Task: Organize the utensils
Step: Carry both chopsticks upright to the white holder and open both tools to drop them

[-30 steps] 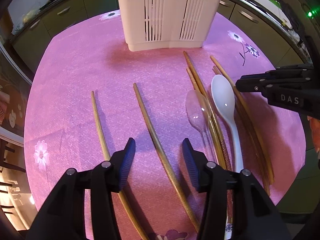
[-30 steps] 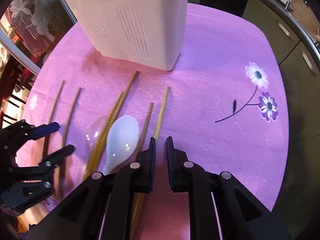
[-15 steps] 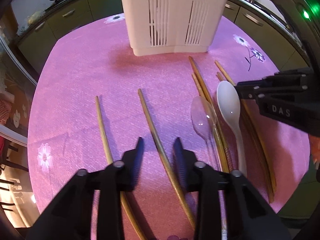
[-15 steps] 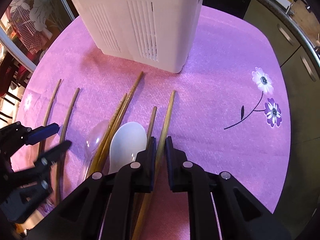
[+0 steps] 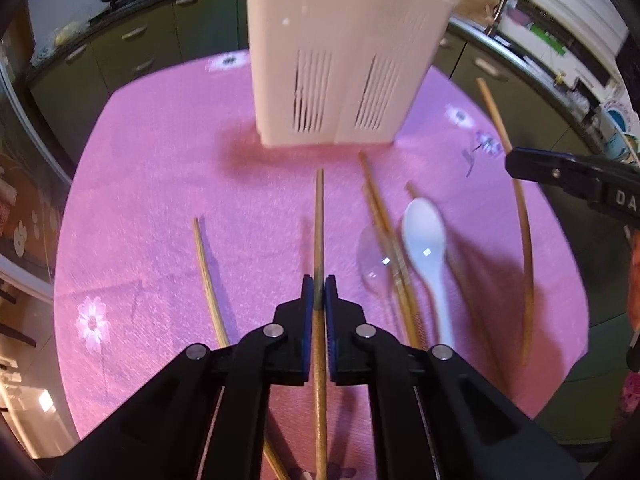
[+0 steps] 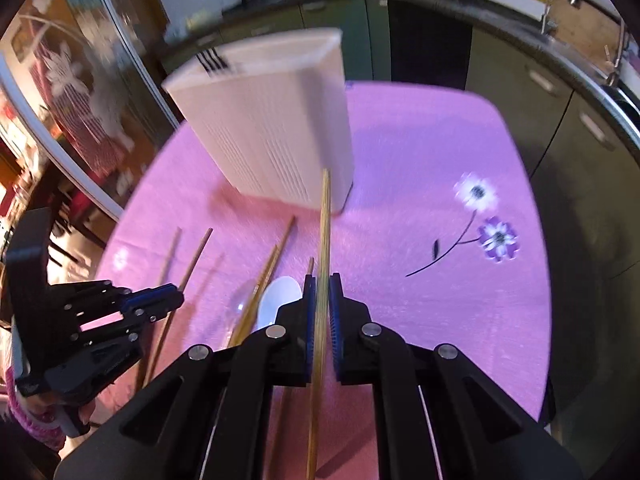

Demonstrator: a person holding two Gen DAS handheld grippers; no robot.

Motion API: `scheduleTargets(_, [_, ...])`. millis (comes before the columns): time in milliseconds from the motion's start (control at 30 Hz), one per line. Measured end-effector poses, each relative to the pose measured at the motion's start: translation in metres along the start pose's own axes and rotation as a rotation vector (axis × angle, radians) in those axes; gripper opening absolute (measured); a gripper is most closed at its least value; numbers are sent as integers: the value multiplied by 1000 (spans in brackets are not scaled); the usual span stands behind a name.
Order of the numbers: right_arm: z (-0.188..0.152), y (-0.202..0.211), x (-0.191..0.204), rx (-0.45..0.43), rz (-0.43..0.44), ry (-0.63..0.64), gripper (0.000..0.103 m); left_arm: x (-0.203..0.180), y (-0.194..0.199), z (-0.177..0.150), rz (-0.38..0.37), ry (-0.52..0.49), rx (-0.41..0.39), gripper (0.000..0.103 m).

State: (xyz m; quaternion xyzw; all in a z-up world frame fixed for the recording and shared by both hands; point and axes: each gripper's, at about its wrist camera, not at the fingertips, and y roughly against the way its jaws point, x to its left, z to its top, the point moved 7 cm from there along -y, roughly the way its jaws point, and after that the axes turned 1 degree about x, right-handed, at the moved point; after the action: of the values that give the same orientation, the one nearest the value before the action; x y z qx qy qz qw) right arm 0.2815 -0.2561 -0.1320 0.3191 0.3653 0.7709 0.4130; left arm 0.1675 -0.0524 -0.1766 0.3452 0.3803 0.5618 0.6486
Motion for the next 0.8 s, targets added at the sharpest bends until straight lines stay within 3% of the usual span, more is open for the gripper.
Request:
scheduleTargets(200, [-6, 41, 3, -80, 26, -2, 8, -6, 42, 18, -43, 4, -103, 6])
scheduleTargets(233, [-5, 45, 3, -89, 30, -1, 3, -8, 52, 23, -45, -4, -123, 6])
scheduleTargets(333, [-2, 51, 5, -99, 14, 20, 2, -12, 76, 35, -32, -26, -168, 6])
scheduleTargets(500, [-7, -15, -7, 76, -61, 40, 6, -18, 94, 41, -33, -37, -185, 6])
scheduleTargets(600, [-13, -57, -10, 169, -59, 31, 6, -23, 98, 43, -42, -43, -195, 6])
scheduleTargets(700, [-11, -79, -9, 199, -73, 32, 23, -27, 99, 44, -45, -50, -205, 6])
scheduleTargets(800, [-7, -94, -12, 227, -117, 38, 24, -29, 102, 44, -43, -62, -216, 6])
